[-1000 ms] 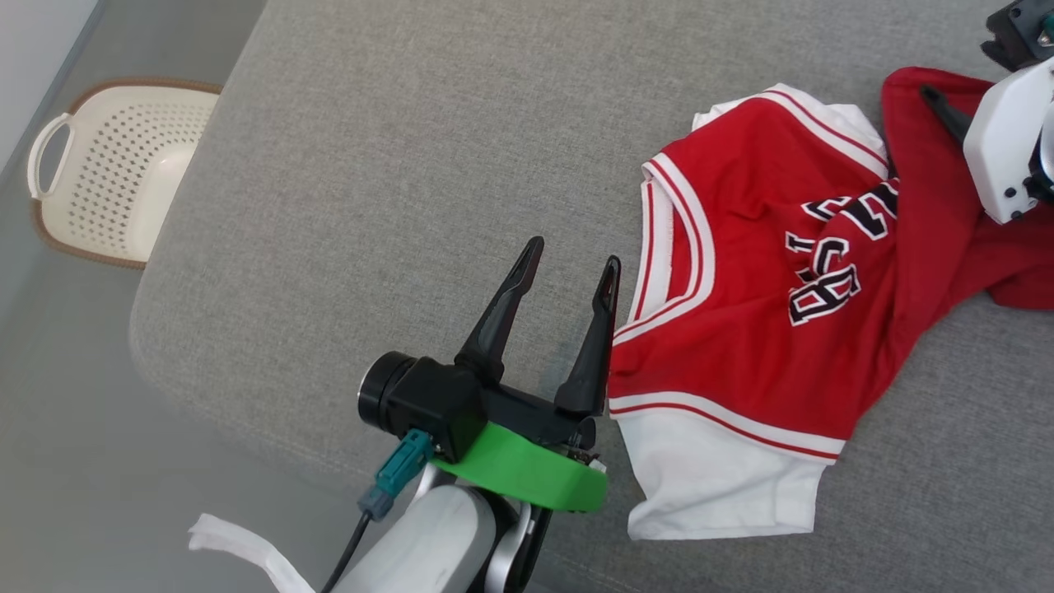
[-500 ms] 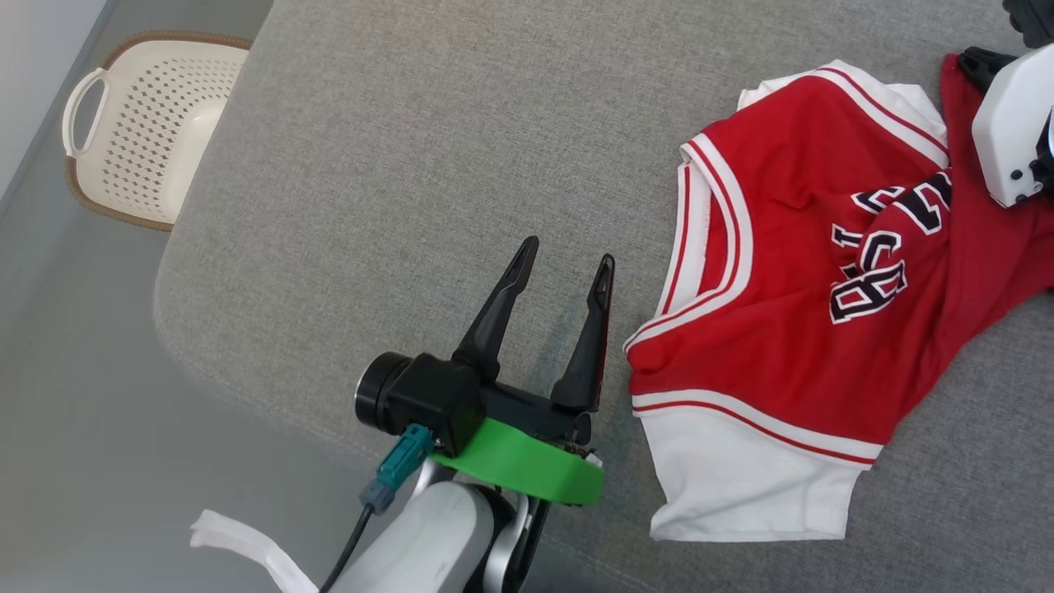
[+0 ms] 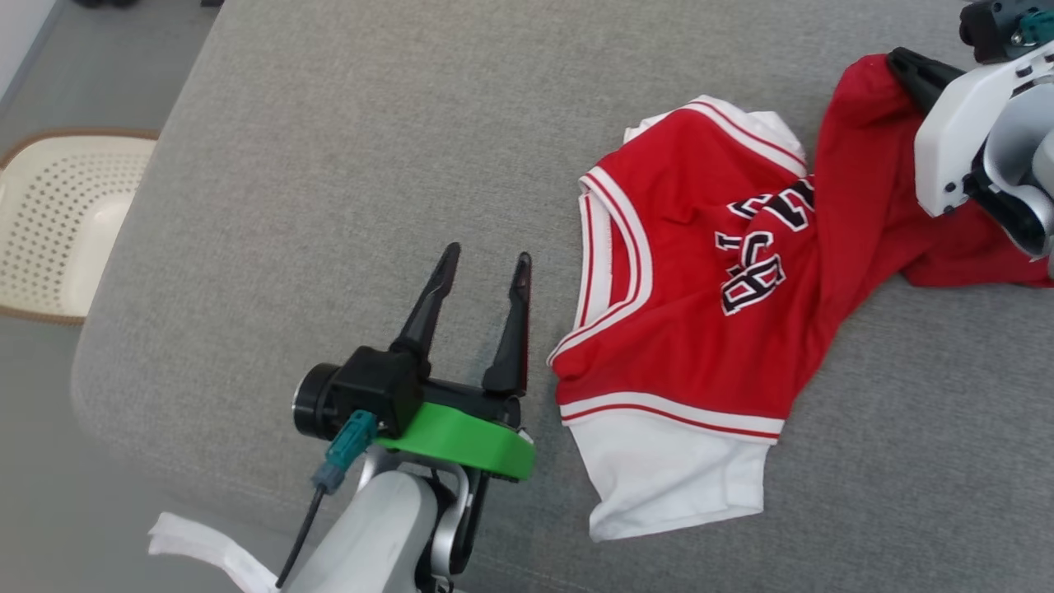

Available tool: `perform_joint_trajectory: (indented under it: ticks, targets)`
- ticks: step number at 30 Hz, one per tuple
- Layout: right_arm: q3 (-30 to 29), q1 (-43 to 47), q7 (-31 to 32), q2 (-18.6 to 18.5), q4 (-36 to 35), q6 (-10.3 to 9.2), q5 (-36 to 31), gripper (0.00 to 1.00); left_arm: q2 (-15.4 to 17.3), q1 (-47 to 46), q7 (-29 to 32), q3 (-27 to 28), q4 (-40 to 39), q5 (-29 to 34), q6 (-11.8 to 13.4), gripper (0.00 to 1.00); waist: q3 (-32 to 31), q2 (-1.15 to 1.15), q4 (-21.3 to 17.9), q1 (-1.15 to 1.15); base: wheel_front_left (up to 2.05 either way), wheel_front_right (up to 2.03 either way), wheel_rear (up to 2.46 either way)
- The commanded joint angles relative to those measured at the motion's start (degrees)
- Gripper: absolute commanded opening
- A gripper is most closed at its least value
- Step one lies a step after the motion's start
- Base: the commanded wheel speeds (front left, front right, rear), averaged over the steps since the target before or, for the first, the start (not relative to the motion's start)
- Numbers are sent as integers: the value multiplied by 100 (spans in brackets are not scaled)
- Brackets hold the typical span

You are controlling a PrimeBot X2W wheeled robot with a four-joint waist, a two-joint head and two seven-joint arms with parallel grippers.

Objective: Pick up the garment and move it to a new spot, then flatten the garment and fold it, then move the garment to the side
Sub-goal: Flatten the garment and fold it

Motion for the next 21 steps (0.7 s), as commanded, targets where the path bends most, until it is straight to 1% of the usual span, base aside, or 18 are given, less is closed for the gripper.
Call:
perform_joint_trajectory:
  ticks: [1,7,10,13,18,21]
  targets:
    - [33,187,-130,100,21,-6,82,0,24,123,-1,160,46,77,-62,100,-568,0,-637,0,0,0,0]
    - [76,593,-623,240,-32,-6,199,0,25,442,-1,718,321,368,-309,100,-1110,0,-1202,0,0,0,0]
    - [-15,839,-888,221,-78,-6,443,0,25,621,-1,1008,421,466,-431,100,-1340,0,-1487,0,0,0,0]
    - [-141,1143,-1087,128,-121,-6,619,0,24,762,-1,1216,496,549,-560,100,-1511,0,-1717,0,0,0,0]
    - [-535,1772,-1242,-91,-249,-6,838,0,24,971,-1,1356,571,610,-673,100,-1707,0,-1976,0,0,0,0]
    - [-1053,2229,-1259,-254,-440,-6,806,0,24,1098,-1,1400,620,643,-719,100,-1786,0,-2117,0,0,0,0]
